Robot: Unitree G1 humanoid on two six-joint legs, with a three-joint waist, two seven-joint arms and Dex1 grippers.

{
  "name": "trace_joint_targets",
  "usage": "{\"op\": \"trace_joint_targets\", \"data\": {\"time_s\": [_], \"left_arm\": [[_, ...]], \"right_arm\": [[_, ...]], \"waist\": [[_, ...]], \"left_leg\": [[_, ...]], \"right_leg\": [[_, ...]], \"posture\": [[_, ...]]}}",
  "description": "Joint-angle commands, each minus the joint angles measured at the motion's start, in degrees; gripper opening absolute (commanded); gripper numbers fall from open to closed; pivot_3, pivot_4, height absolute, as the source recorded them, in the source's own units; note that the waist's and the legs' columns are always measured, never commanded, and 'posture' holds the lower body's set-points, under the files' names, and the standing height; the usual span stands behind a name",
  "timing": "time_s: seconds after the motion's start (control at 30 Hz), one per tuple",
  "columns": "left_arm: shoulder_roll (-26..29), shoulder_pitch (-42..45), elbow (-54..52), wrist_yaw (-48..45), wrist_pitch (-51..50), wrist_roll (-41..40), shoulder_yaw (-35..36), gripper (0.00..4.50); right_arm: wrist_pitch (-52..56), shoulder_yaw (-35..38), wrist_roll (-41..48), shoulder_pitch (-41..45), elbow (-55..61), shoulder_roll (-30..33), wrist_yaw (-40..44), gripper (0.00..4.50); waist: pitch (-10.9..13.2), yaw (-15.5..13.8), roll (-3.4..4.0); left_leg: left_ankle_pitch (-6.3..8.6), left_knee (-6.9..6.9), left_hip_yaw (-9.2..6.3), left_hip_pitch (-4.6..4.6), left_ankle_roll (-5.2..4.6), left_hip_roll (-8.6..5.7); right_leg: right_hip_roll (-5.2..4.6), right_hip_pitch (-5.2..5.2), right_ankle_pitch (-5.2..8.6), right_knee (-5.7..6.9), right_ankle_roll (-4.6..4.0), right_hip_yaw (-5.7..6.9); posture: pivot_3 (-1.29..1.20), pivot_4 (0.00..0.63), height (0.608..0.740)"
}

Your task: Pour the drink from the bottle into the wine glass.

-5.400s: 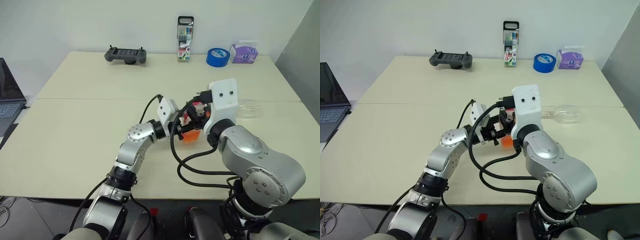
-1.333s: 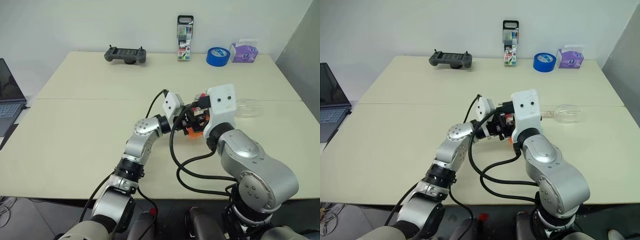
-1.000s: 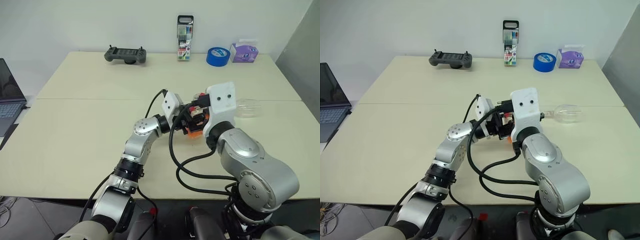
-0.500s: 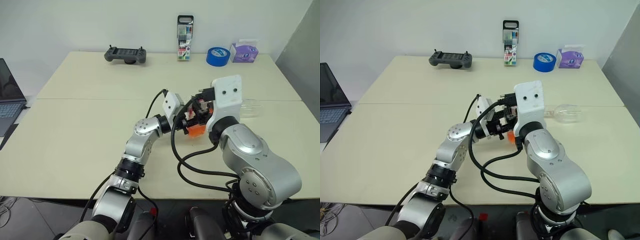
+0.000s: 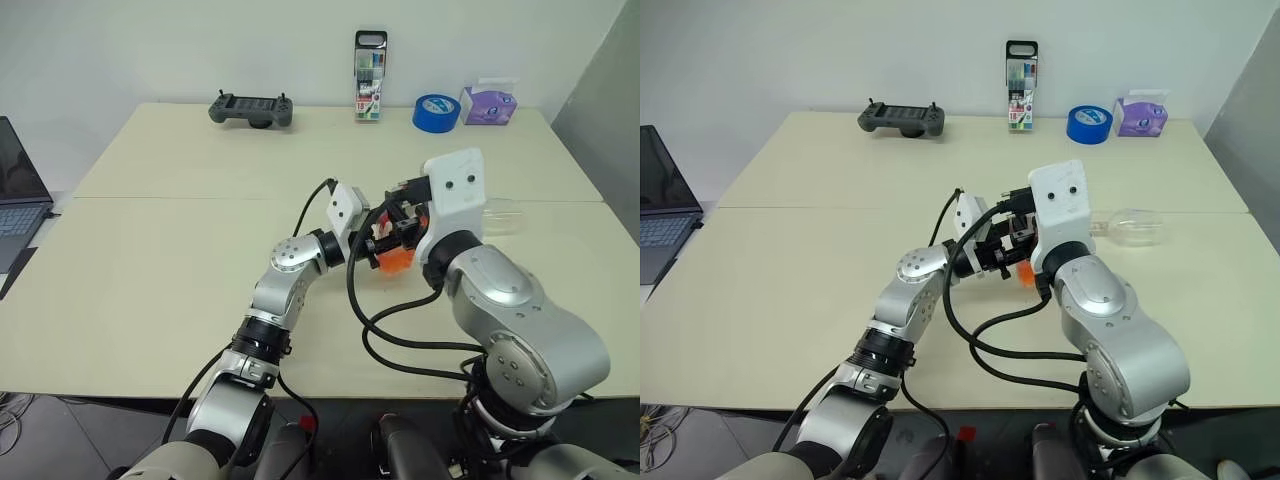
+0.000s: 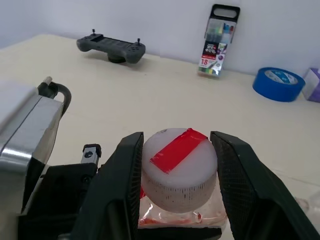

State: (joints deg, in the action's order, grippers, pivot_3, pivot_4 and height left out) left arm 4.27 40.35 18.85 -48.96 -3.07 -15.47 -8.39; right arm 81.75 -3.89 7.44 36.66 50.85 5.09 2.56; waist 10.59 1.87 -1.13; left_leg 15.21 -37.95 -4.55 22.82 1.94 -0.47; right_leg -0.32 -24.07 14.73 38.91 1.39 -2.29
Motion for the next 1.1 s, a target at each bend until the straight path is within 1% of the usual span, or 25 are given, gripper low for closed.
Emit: {"op": "trace_joint_targets", "data": {"time_s": [0.03,0.1,0.13,0.2,0.23,0.27,0.43,0.57,0.67,0.73,0.77,0.87,0.9,1.0,1.1], "left_arm": [[-0.36,1.82,-1.58,0.34,1.37,-0.37,0.80,1.82],[-0.71,2.09,-1.33,0.20,1.51,-0.44,0.57,1.82],[-0.82,2.23,-1.21,0.14,1.55,-0.49,0.56,1.82],[-1.21,2.37,-1.27,-0.31,1.77,-0.51,0.24,1.82],[-1.41,2.29,-1.43,-0.41,1.82,-0.44,0.07,1.82],[-1.55,2.13,-1.79,-0.40,1.79,-0.40,-0.09,1.82],[-1.46,1.26,-3.88,0.30,1.15,-0.50,0.11,1.82],[-1.31,0.64,-4.52,0.82,0.89,-0.19,0.28,1.82],[-1.31,0.56,-4.63,0.98,0.81,-0.12,0.29,1.82],[-1.36,0.64,-4.45,1.03,0.89,-0.08,0.24,1.82],[-1.43,0.77,-4.25,1.09,0.94,-0.07,0.21,1.82],[-1.74,1.36,-3.59,1.13,1.04,-0.07,0.23,1.81],[-1.83,1.52,-3.36,1.10,1.10,-0.03,0.26,1.81],[-1.96,1.69,-2.92,0.97,1.22,0.02,0.37,1.81],[-2.05,1.38,-2.78,0.74,1.26,0.00,0.31,1.81]], "right_arm": [[-12.02,6.77,8.46,-0.78,-6.67,7.45,16.09,1.77],[-19.71,8.82,14.92,2.79,-15.61,14.59,30.60,1.77],[-22.36,9.06,16.99,3.95,-18.75,17.04,35.21,1.77],[-27.07,5.73,20.14,5.87,-27.18,25.57,50.22,1.77],[-29.68,4.36,20.68,6.61,-31.44,28.41,55.91,1.77],[-32.67,3.30,20.36,7.43,-35.62,30.02,59.37,1.77],[-43.46,-0.15,16.61,10.47,-47.78,33.24,66.96,1.77],[-47.02,-0.19,15.83,13.12,-52.57,34.55,69.42,1.77],[-46.48,-0.13,16.24,14.53,-53.99,34.87,69.61,1.77],[-46.01,0.43,16.77,14.80,-54.04,34.19,68.44,2.49],[-46.29,0.88,16.81,14.67,-53.77,33.72,67.45,2.73],[-47.41,2.41,16.41,14.05,-51.76,32.77,63.78,3.82],[-47.62,3.19,16.34,13.65,-50.42,32.54,61.98,4.08],[-46.53,3.88,15.90,11.21,-44.52,33.32,57.58,4.11],[-42.05,5.88,16.71,7.73,-36.30,31.39,49.21,4.11]], "waist": [[0.01,0.02,-0.01],[0.02,0.02,-0.01],[0.04,0.03,-0.01],[0.04,0.00,-0.01],[0.04,-0.01,0.00],[0.05,-0.01,0.00],[0.06,0.22,0.00],[0.07,0.06,0.01],[0.07,-0.15,0.01],[0.07,-0.19,0.01],[0.07,-0.20,0.01],[0.07,-0.21,0.01],[0.07,-0.25,0.01],[0.07,-0.33,0.01],[0.07,-0.33,0.01]], "left_leg": [[0.00,-0.01,0.02,0.00,0.00,-0.02],[0.00,-0.01,0.10,0.00,-0.02,-0.04],[0.00,-0.03,0.17,-0.02,-0.03,-0.04],[-0.01,-0.02,0.26,-0.02,-0.07,-0.04],[-0.01,0.00,0.29,-0.01,-0.08,-0.03],[-0.01,0.01,0.31,-0.02,-0.08,-0.04],[0.02,0.06,0.35,-0.05,-0.12,0.03],[0.02,0.03,0.28,-0.04,-0.11,0.11],[0.01,-0.02,0.24,-0.02,-0.10,0.04],[0.01,-0.04,0.18,0.00,-0.10,0.00],[0.01,-0.04,0.17,0.00,-0.09,-0.02],[0.01,-0.05,0.14,0.00,-0.09,-0.03],[0.00,-0.05,0.10,0.01,-0.09,-0.03],[0.00,-0.02,0.07,0.01,-0.09,-0.02],[0.01,-0.01,0.06,0.03,-0.08,-0.02]], "right_leg": [[0.00,0.01,0.01,-0.01,0.02,0.00],[0.00,0.02,0.01,-0.03,0.03,-0.04],[0.00,0.03,0.01,-0.03,0.03,-0.04],[0.01,0.04,-0.01,-0.04,0.00,-0.02],[0.04,0.05,-0.01,-0.05,0.00,0.01],[0.04,0.04,-0.01,-0.05,0.00,0.01],[0.15,-0.03,-0.02,0.03,-0.02,-0.04],[0.14,-0.02,-0.02,0.06,-0.03,0.00],[0.03,-0.02,-0.02,0.05,-0.03,-0.04],[-0.04,0.00,-0.02,0.02,-0.02,-0.06],[-0.08,0.00,-0.02,0.02,-0.02,-0.06],[-0.11,-0.01,-0.03,0.02,-0.02,-0.08],[-0.11,-0.01,-0.02,0.02,-0.02,-0.04],[-0.11,-0.02,-0.02,0.02,-0.02,-0.03],[-0.11,-0.02,-0.02,0.01,-0.02,-0.03]], "posture": [[0.00,0.150,0.740],[0.00,0.150,0.740],[0.00,0.150,0.740],[0.00,0.150,0.740],[0.00,0.150,0.740],[0.00,0.150,0.740],[0.00,0.150,0.740],[0.00,0.150,0.740],[0.00,0.150,0.740],[0.00,0.150,0.740],[0.00,0.150,0.740],[0.00,0.150,0.740],[0.00,0.150,0.740],[0.00,0.150,0.740],[0.00,0.150,0.740]]}}
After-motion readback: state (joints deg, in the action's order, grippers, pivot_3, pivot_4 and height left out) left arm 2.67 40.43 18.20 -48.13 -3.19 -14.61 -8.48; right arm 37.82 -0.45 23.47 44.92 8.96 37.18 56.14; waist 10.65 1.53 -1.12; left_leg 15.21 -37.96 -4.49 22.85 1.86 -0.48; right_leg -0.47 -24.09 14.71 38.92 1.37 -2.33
